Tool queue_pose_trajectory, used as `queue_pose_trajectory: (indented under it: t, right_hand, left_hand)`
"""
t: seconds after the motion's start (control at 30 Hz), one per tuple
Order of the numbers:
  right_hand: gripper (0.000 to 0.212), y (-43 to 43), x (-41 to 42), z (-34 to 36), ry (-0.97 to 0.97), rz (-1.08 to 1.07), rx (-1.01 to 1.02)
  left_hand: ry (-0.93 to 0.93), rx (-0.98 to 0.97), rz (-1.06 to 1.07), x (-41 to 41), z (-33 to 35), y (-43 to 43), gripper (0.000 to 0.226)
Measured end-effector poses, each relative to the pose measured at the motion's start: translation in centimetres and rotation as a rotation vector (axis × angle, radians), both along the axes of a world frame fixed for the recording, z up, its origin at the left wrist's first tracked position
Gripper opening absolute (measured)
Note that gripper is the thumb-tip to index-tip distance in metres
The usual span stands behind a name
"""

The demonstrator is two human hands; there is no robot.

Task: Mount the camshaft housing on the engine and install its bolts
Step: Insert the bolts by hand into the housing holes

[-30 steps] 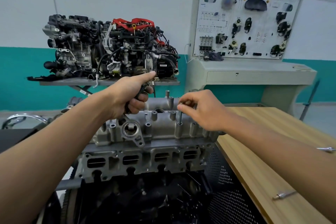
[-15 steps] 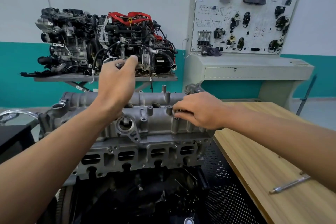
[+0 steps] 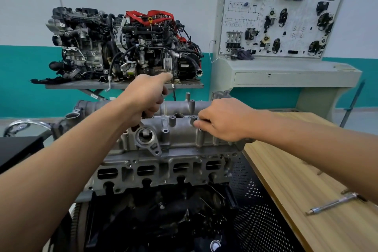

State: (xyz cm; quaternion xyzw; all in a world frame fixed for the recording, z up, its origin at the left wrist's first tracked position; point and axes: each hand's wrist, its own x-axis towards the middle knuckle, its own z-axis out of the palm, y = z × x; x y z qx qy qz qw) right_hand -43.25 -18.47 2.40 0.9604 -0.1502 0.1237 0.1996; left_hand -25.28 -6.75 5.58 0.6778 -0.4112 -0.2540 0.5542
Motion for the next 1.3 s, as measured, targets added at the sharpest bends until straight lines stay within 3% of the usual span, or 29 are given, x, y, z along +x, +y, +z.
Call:
queue_pose_trajectory:
  t: [0.13, 0.3, 0.6, 0.67, 0.73, 0.8, 0.87, 0.97, 1.07, 1.3]
  right_hand:
    - [0.047, -0.4, 0.1, 0.9, 0.070, 0.029, -0.024]
    - [0.052, -0.8, 0.4, -0.1, -0.018, 0.054, -0.126]
    - [0.057, -1.2, -1.2, -1.6, -0.140, 0.019, -0.244]
    - [0.056, -1.9, -2.3, -1.6, -0.375, -0.071, -0.101]
    - [0.065, -2.6, -2.8, -1.0, -0.543, -0.319, 0.134]
    - [0.063, -3.0, -2.4, 0.0, -0.515, -0.495, 0.554]
    - [0.035, -3.4, -1.5, 0.7, -0.492, -0.515, 0.775]
    - [0.020, -3.5, -0.3, 1.3, -0.542, -0.552, 0.682]
    - [0.017, -3.0, 0.0, 1.7, -0.599, -0.561, 0.693]
    - [0.017, -2.6, 0.4, 2.4, -0.597, -0.567, 0.634]
  left_hand:
    - [0.153, -0.077, 0.040, -0.1, 0.4, 0.5, 0.035]
    - [0.287, -0.158, 0.083, -0.4, 0.7, 1.3, 0.035]
    - [0.319, -0.315, 0.024, 0.2, 0.1, 1.7, 0.034]
    - [0.159, -0.348, -0.041, 0.8, 0.0, 2.3, 0.037]
    - [-0.330, -0.234, -0.092, 1.0, 0.0, 2.3, 0.038]
    - [-0.871, -0.041, -0.176, -0.1, 0.5, 1.4, 0.033]
    - [-1.168, 0.116, -0.283, -1.9, 0.7, 0.0, 0.024]
    - [-1.265, 0.183, -0.403, -4.0, 0.1, -1.5, 0.026]
    - [-1.247, 0.190, -0.451, -4.3, -0.8, -2.4, 0.032]
    - [-1.138, 0.164, -0.465, -2.7, -0.9, -2.7, 0.014]
